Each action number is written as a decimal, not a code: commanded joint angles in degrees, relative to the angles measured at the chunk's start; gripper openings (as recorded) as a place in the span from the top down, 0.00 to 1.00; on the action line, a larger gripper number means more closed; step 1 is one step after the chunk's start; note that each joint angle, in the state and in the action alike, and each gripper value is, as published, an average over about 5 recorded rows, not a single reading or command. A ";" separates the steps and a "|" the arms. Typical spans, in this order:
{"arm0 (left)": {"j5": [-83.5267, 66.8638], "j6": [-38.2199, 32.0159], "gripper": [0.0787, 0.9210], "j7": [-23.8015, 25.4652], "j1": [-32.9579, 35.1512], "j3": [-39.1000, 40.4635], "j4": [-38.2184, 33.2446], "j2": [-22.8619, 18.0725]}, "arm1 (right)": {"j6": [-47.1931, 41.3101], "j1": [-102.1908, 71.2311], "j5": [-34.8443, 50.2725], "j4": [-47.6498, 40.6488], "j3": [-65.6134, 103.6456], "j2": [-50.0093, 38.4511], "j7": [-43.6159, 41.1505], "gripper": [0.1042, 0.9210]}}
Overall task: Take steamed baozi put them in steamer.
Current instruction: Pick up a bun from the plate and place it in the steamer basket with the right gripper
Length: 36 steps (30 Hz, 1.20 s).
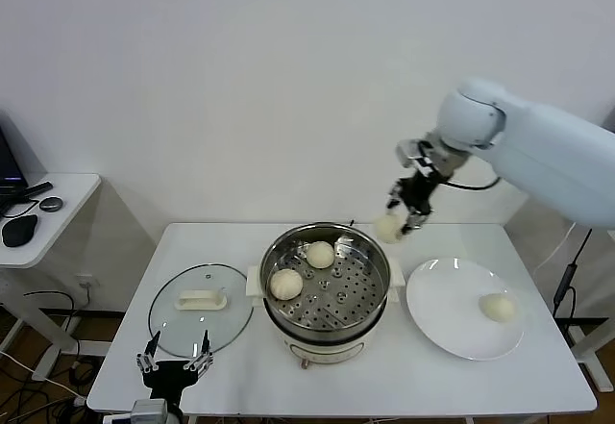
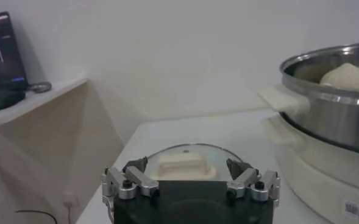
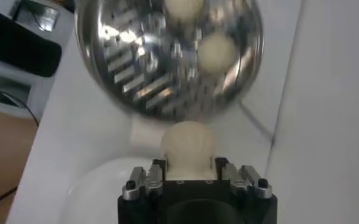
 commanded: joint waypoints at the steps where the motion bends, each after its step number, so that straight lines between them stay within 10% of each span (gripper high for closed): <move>1: -0.11 -0.06 0.12 -0.10 0.11 -0.14 -0.68 -0.01 | 4.48 3.48 6.57 1.33 -2.55 9.32 1.39 0.45; 16: 0.44 -0.09 0.12 -0.14 -0.99 -0.21 1.62 -0.65 | 37.66 -2.13 -3.29 2.00 -10.06 11.52 12.92 0.53; 27: 0.50 -0.19 0.12 -0.21 -1.19 -0.29 2.42 -0.89 | 39.77 -2.74 -10.75 7.94 -11.38 10.98 11.79 0.87; 36: 0.34 -0.22 0.12 -0.24 -1.28 -0.36 2.36 -0.91 | 40.06 -3.14 -14.91 10.59 -13.91 12.19 10.78 0.85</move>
